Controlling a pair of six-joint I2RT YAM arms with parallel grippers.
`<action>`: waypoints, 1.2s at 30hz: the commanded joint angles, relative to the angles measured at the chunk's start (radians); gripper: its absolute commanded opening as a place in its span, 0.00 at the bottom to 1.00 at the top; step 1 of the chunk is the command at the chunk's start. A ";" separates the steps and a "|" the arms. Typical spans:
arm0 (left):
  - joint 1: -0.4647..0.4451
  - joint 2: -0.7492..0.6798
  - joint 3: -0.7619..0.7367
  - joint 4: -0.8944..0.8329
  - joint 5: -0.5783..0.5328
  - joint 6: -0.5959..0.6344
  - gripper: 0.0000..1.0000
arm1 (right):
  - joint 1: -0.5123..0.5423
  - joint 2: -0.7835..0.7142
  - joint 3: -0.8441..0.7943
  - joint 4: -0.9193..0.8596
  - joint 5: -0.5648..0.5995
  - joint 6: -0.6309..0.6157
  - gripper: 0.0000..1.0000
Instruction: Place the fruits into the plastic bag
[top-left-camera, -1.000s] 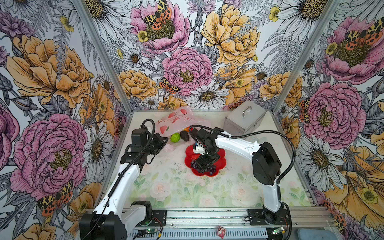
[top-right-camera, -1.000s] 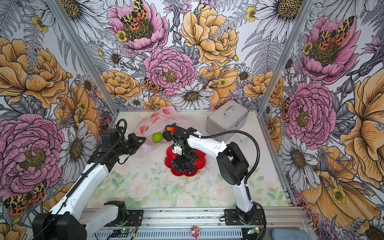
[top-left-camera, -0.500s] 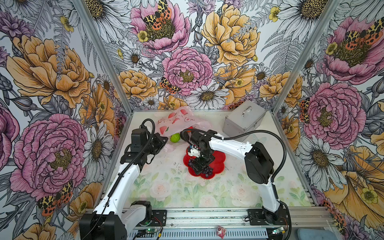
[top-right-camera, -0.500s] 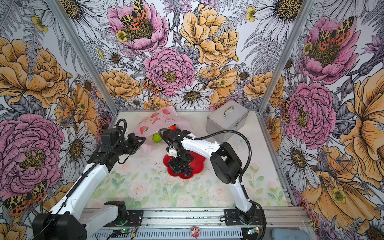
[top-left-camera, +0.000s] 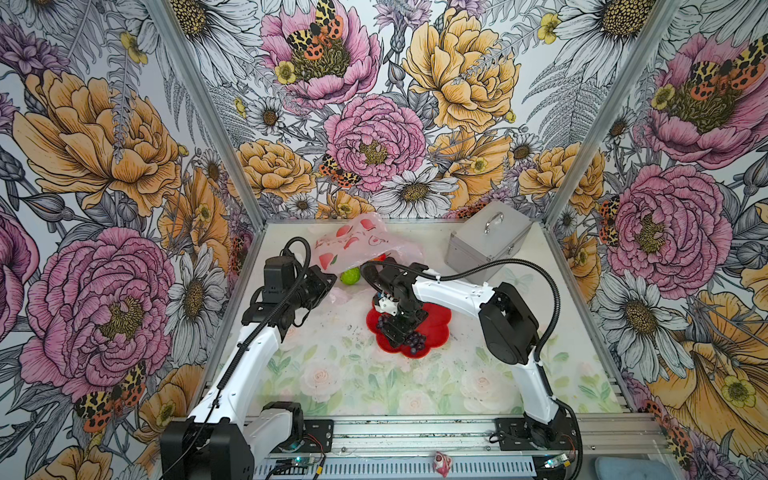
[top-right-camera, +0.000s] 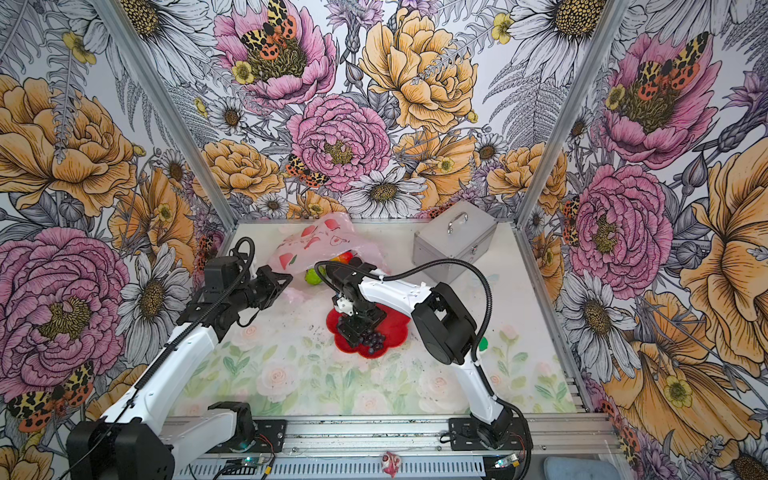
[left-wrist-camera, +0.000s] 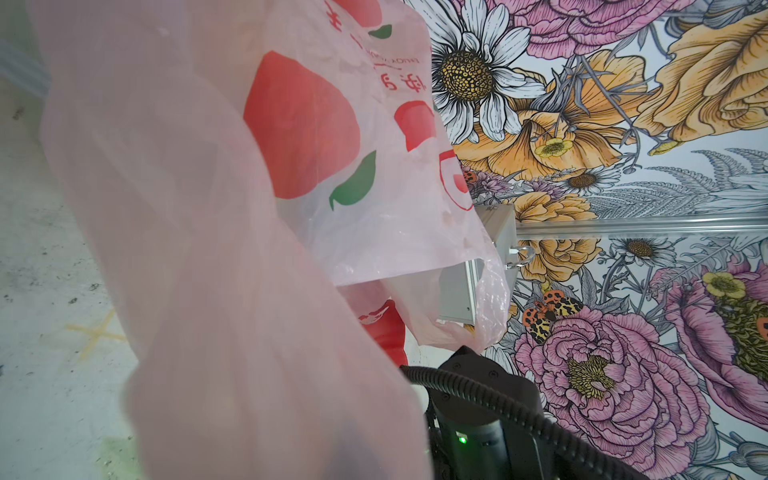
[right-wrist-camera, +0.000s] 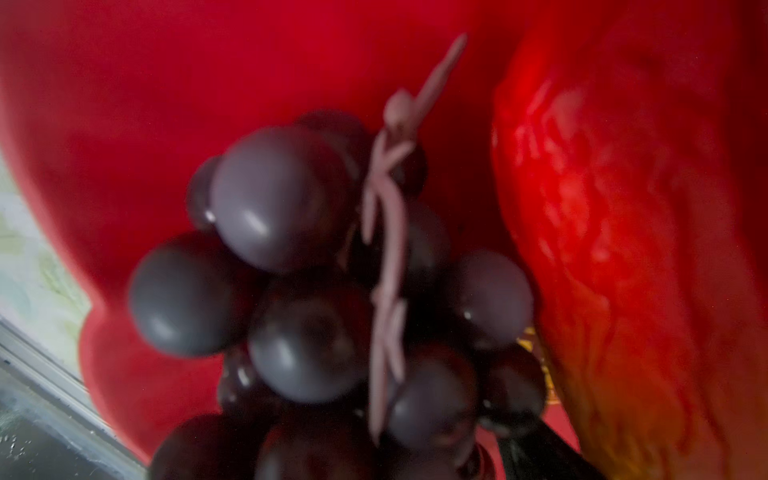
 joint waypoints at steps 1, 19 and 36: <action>0.010 0.011 0.030 0.038 0.021 -0.008 0.00 | 0.006 0.011 0.002 0.044 0.050 0.000 0.90; -0.014 0.072 0.055 0.064 0.012 -0.021 0.00 | -0.009 0.018 -0.077 0.148 0.059 0.045 0.74; -0.032 0.117 0.058 0.096 0.012 -0.031 0.00 | -0.080 -0.134 -0.190 0.295 -0.034 0.107 0.47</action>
